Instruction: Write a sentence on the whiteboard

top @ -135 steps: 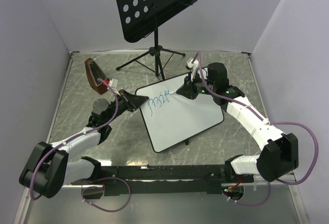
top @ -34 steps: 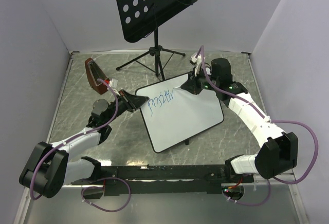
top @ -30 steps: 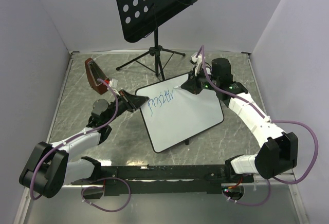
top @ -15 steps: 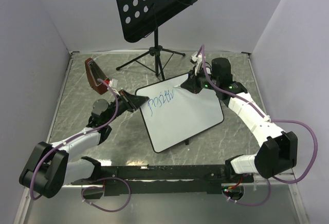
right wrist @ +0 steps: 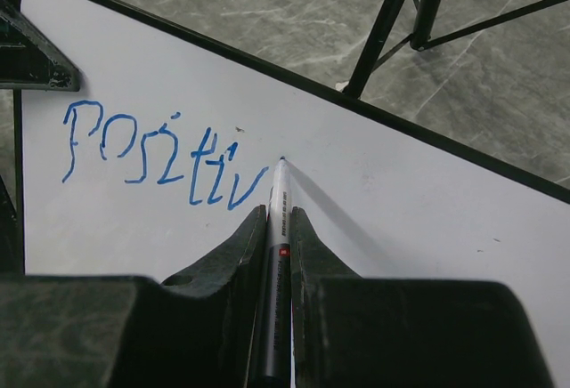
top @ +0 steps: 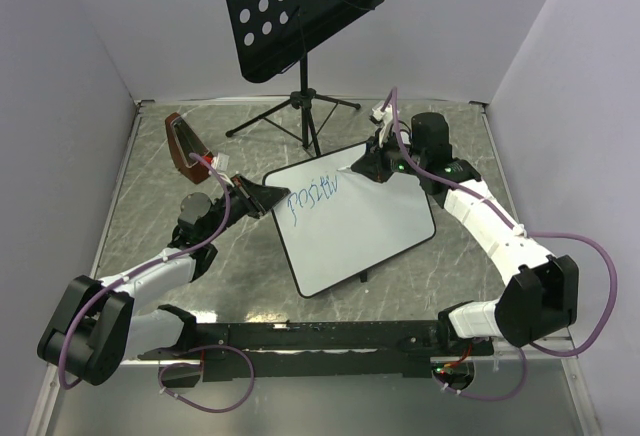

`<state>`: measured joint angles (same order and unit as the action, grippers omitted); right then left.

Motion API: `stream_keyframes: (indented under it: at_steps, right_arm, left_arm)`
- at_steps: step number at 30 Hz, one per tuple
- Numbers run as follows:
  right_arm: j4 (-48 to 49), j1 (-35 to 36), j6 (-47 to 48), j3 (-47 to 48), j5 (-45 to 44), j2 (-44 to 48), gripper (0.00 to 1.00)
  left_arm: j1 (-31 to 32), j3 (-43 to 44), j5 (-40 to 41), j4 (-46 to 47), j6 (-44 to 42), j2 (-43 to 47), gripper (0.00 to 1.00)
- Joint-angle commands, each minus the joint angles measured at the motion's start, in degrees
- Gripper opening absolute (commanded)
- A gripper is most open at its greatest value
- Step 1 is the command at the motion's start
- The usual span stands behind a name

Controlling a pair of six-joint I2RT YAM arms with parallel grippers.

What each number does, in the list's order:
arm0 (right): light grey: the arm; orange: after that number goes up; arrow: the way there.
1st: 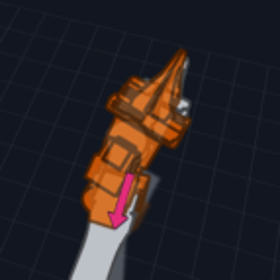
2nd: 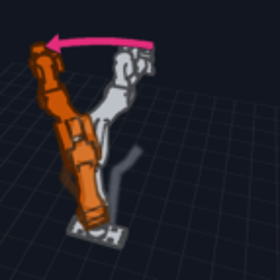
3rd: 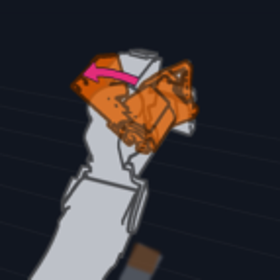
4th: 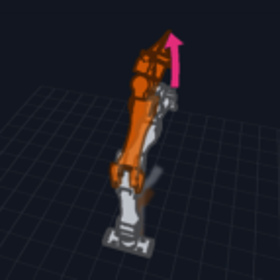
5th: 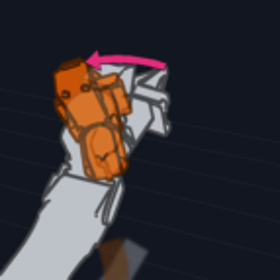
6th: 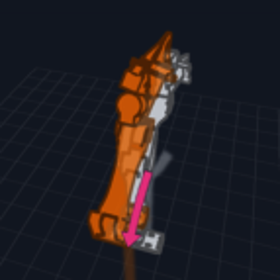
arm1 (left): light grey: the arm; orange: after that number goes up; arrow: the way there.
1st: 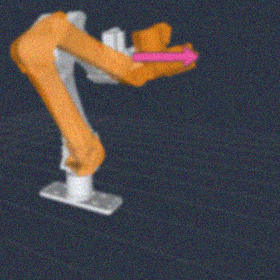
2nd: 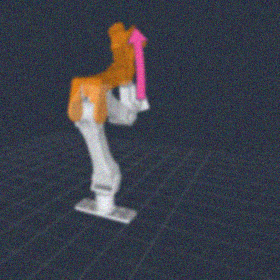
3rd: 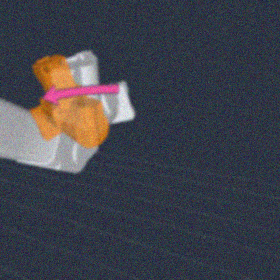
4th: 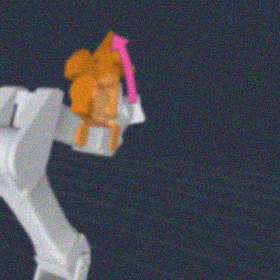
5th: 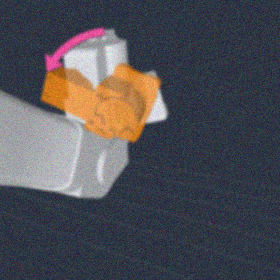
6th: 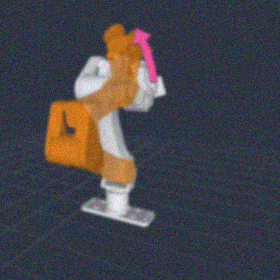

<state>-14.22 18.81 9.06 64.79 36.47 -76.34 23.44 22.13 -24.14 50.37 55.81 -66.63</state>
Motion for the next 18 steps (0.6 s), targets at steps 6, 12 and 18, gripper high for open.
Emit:
stream_keyframes:
  at_steps: [6, 12, 18]
  right_arm:
    - [0.95, -0.79, -0.44, -0.19, 2.02, 4.96, 0.00]
    - [0.07, -0.88, -0.10, -2.04, 3.17, 4.97, 0.00]
    - [0.07, -0.79, -0.09, -3.27, 3.00, 2.95, 0.00]
  left_arm:
    - [0.29, 1.16, -1.61, 7.55, -1.76, 0.71, 0.01]
    - [0.38, 1.16, -1.61, 8.08, -1.50, 0.45, 0.01]
    - [0.38, 1.25, -1.87, 8.43, -1.49, 0.10, 0.01]
